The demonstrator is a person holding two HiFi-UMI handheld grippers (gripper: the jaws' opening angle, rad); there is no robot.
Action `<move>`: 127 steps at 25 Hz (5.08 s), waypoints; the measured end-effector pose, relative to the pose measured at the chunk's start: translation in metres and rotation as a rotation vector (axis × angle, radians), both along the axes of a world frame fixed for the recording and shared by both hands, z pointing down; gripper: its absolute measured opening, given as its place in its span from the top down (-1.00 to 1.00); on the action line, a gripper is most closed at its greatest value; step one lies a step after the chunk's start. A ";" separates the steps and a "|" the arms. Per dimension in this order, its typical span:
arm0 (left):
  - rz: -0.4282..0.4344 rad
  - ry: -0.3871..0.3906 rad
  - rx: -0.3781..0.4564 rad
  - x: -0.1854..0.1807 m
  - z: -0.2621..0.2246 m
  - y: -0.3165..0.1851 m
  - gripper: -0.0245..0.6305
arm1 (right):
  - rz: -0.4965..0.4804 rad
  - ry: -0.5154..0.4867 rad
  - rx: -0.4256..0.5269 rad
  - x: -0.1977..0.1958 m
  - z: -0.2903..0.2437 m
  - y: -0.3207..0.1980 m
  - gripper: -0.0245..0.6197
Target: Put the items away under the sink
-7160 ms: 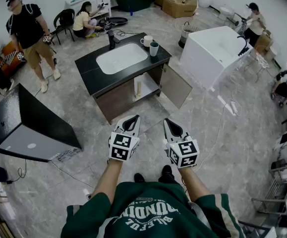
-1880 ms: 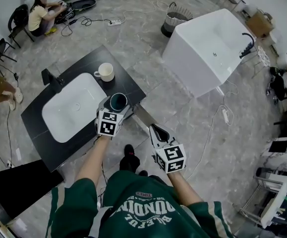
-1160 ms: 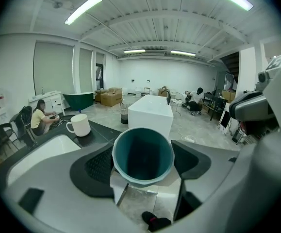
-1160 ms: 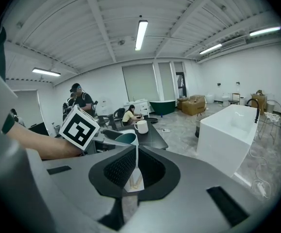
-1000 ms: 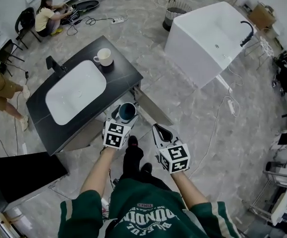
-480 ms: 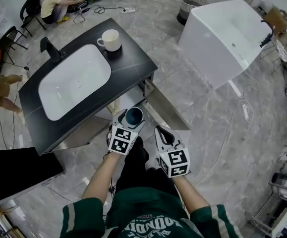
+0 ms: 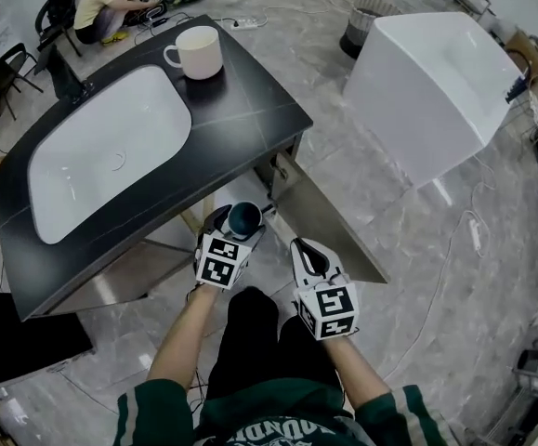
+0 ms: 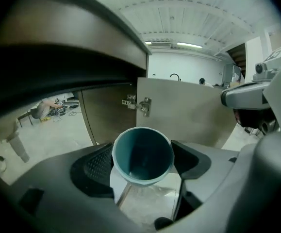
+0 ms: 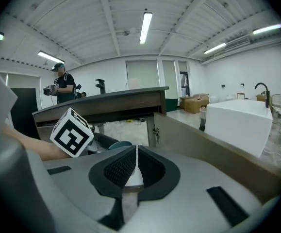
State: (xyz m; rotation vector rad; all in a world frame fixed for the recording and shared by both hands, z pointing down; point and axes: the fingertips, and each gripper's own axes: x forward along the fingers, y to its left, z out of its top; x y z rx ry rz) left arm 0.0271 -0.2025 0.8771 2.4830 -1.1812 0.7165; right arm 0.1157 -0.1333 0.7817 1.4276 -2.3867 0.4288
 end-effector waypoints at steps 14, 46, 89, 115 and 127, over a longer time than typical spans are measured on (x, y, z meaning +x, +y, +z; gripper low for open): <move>-0.058 -0.019 0.047 0.004 0.168 -0.090 -0.24 | -0.044 -0.030 0.009 0.004 0.182 -0.027 0.79; -0.172 0.006 0.025 0.009 0.251 -0.190 -0.24 | -0.002 -0.054 -0.015 0.021 0.256 -0.014 0.79; -0.039 0.118 0.125 -0.026 -0.416 -0.029 0.90 | -0.068 -0.106 -0.055 -0.057 -0.379 -0.018 0.79; -0.203 0.101 0.089 -0.093 -0.376 -0.199 -0.32 | -0.063 -0.065 -0.073 -0.074 -0.381 -0.117 0.79; -0.258 0.021 -0.018 -0.100 -0.318 -0.290 -0.45 | -0.005 -0.032 -0.139 -0.051 -0.354 -0.141 0.79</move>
